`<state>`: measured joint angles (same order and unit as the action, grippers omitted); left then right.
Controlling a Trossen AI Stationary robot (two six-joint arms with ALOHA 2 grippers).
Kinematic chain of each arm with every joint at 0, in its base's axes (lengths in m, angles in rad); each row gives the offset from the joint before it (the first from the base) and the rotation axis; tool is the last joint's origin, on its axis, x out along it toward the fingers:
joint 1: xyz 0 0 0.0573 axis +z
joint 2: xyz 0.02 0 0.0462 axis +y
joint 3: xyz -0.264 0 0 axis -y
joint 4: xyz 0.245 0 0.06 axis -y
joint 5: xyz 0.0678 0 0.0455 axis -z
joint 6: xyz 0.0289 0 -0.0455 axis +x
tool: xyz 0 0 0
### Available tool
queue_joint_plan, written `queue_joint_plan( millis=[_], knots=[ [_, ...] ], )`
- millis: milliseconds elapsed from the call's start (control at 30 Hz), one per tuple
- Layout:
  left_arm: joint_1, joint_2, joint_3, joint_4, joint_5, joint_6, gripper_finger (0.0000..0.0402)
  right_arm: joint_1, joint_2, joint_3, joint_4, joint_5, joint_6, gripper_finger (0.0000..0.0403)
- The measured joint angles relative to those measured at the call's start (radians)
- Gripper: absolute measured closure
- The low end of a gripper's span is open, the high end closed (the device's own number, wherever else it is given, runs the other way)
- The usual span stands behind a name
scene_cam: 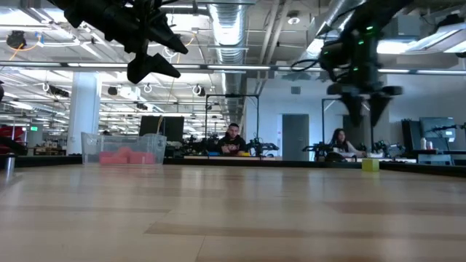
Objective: Sort & place blocks by color
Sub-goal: Put the green block into the black transparent bin
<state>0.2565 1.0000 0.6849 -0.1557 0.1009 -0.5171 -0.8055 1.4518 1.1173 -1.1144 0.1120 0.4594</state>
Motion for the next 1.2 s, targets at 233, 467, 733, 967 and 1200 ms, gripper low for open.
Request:
queue_joint_plan(
  millis=[233,467,733,967,1200],
  knots=[
    [0.0,0.0,0.0,-0.021,-0.002,0.05,0.0136,0.097,-0.343,-0.331,0.229,0.161,0.424,0.0131],
    [0.018,0.0,0.0,-0.02,-0.011,0.065,0.0136,0.204,-0.414,-0.515,0.408,0.321,0.701,0.0131],
    [0.029,0.0,0.0,-0.016,-0.003,0.061,0.0136,0.201,-0.302,-0.587,0.583,0.392,0.75,0.0131],
    [0.029,0.0,0.0,-0.01,0.002,0.052,0.0136,0.187,-0.123,-0.586,0.65,0.473,0.727,0.0131],
    [0.029,0.0,0.0,-0.011,0.026,0.042,0.0136,0.198,0.0,-0.587,0.806,0.499,0.76,0.0131]
  ],
)
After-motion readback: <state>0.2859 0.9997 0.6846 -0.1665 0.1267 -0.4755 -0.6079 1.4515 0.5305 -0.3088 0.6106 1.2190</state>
